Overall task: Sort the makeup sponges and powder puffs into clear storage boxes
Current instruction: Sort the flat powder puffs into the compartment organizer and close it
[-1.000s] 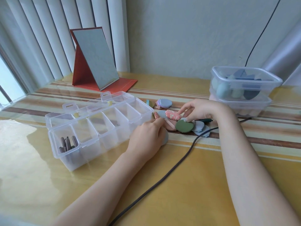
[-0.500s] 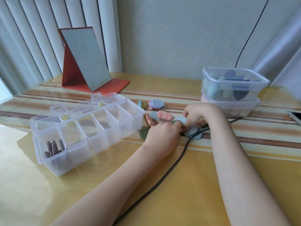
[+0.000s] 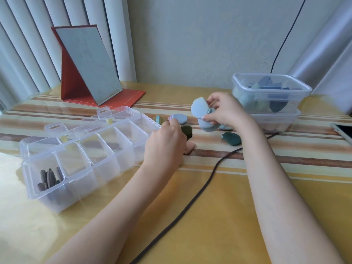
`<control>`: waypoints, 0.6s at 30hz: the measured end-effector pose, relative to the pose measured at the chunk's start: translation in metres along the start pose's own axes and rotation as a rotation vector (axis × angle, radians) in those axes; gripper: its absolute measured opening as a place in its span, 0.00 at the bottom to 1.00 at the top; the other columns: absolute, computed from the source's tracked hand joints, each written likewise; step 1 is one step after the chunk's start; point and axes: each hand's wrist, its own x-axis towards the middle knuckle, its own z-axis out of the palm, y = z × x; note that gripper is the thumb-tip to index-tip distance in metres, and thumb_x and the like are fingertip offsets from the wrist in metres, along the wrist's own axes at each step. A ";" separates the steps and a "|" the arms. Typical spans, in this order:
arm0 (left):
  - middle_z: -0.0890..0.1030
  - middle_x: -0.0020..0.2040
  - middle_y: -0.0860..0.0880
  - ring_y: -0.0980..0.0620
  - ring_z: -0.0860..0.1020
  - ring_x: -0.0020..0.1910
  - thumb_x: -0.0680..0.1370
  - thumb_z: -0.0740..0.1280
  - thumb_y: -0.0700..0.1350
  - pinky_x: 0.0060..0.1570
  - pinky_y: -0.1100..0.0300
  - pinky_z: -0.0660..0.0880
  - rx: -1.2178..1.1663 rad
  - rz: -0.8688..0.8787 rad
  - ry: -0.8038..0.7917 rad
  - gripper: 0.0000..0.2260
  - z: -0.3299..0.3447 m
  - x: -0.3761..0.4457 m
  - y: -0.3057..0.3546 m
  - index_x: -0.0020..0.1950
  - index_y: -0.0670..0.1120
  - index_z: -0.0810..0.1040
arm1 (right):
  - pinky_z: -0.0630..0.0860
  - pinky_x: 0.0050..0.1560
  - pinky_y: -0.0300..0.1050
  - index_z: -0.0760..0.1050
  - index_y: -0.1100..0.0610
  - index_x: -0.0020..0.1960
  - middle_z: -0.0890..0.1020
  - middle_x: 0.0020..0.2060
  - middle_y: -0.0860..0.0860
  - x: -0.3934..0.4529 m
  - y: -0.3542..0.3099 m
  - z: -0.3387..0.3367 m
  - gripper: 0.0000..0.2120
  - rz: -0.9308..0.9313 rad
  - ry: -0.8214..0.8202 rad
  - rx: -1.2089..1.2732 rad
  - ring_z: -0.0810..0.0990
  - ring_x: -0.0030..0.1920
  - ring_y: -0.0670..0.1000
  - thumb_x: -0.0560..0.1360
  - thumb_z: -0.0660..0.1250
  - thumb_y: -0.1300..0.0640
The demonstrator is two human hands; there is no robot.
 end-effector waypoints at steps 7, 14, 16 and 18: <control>0.69 0.37 0.45 0.37 0.75 0.38 0.78 0.58 0.40 0.32 0.53 0.64 -0.067 0.007 0.060 0.09 0.001 0.000 -0.005 0.56 0.39 0.72 | 0.77 0.49 0.48 0.78 0.43 0.51 0.81 0.48 0.46 -0.015 -0.028 0.023 0.19 -0.065 -0.587 -0.507 0.80 0.51 0.52 0.70 0.66 0.66; 0.64 0.28 0.53 0.43 0.64 0.26 0.78 0.62 0.38 0.26 0.58 0.59 -0.343 0.148 0.422 0.04 -0.012 -0.001 -0.009 0.47 0.38 0.74 | 0.75 0.34 0.32 0.80 0.54 0.57 0.85 0.52 0.48 -0.018 -0.010 -0.008 0.15 0.068 -0.529 0.131 0.83 0.45 0.41 0.74 0.68 0.68; 0.63 0.28 0.56 0.47 0.64 0.28 0.80 0.60 0.41 0.28 0.56 0.57 -0.419 0.071 0.405 0.05 -0.010 0.000 -0.012 0.50 0.40 0.73 | 0.72 0.33 0.33 0.81 0.53 0.54 0.85 0.52 0.51 -0.007 0.002 -0.006 0.14 0.036 -0.179 0.089 0.82 0.40 0.43 0.76 0.64 0.68; 0.68 0.31 0.57 0.49 0.66 0.30 0.81 0.59 0.41 0.31 0.56 0.58 -0.490 0.011 0.506 0.06 -0.014 0.002 -0.017 0.50 0.41 0.73 | 0.75 0.46 0.39 0.78 0.54 0.59 0.81 0.58 0.53 0.000 0.016 0.006 0.18 0.064 0.076 -0.089 0.80 0.51 0.49 0.76 0.58 0.68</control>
